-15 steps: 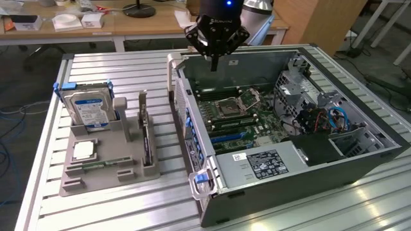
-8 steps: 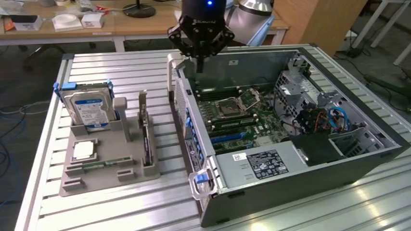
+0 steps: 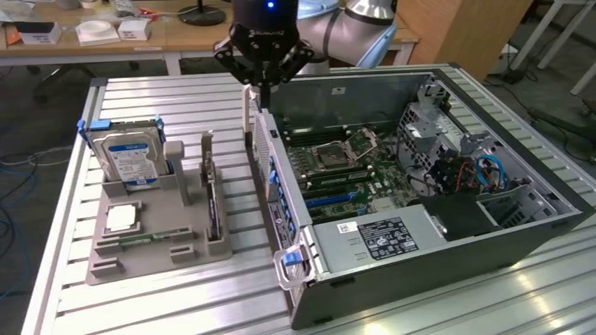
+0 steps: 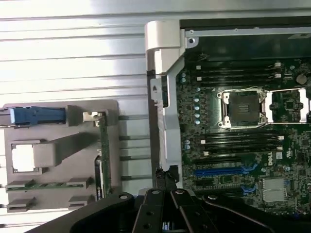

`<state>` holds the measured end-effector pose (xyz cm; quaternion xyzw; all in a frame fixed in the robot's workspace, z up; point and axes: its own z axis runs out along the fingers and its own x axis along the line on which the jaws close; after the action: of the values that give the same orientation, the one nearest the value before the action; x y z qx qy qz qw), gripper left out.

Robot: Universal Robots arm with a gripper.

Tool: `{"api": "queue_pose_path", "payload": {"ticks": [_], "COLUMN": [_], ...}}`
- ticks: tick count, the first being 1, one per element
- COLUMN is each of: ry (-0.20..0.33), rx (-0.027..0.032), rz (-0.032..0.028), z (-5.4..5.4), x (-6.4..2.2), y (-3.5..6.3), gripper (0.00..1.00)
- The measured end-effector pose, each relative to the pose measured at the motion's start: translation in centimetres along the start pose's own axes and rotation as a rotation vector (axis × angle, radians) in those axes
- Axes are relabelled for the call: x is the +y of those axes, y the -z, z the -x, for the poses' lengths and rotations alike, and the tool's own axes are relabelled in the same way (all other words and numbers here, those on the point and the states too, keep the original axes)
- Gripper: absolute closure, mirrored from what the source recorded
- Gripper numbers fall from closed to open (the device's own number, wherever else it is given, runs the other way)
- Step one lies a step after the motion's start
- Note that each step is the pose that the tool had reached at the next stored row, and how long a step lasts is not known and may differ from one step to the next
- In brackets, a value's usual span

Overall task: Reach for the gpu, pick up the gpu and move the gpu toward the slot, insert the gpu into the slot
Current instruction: 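Reach for the gpu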

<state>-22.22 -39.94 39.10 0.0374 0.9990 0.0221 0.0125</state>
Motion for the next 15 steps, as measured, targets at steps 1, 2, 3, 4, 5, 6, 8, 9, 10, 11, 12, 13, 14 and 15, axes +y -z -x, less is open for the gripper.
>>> {"api": "queue_pose_path", "payload": {"ticks": [1, 2, 3, 4, 5, 6, 8, 9, 10, 11, 12, 13, 14, 15], "ry": [0.000, 0.000, 0.000, 0.000, 0.000, 0.000, 0.000, 0.000, 0.000, 0.000, 0.000, 0.000, 0.000, 0.000], "rx": [0.0000, 0.0000, 0.0000, 0.0001, 0.0000, 0.0000, 0.0000, 0.0001, 0.0001, 0.0000, 0.0000, 0.0001, 0.0001, 0.0001], "rz": [0.0000, 0.0000, 0.0000, -0.0001, 0.0000, 0.0000, 0.0000, -0.0001, 0.0000, 0.0000, 0.0000, 0.0000, 0.0000, -0.0001], "z": [-0.4, -0.9, -1.3, -1.8, -2.2, -2.7, -3.6, -4.1, -4.5, -5.0, -5.4, -5.9, -6.3, -6.8], "x": [-0.04, -0.08, -0.12, -0.15, -0.19, -0.23, -0.31, -0.35, -0.39, -0.43, -0.47, -0.51, -0.54, -0.58], "y": [0.00, -0.01, -0.01, -0.01, -0.02, -0.02, -0.03, -0.04, -0.04, -0.05, -0.07, -0.07, -0.09, -0.09], "gripper": [0.90, 0.90, 0.90, 0.90, 0.90, 0.90, 0.90, 0.90, 0.90, 0.90, 0.90, 0.90, 0.90, 0.90]}}
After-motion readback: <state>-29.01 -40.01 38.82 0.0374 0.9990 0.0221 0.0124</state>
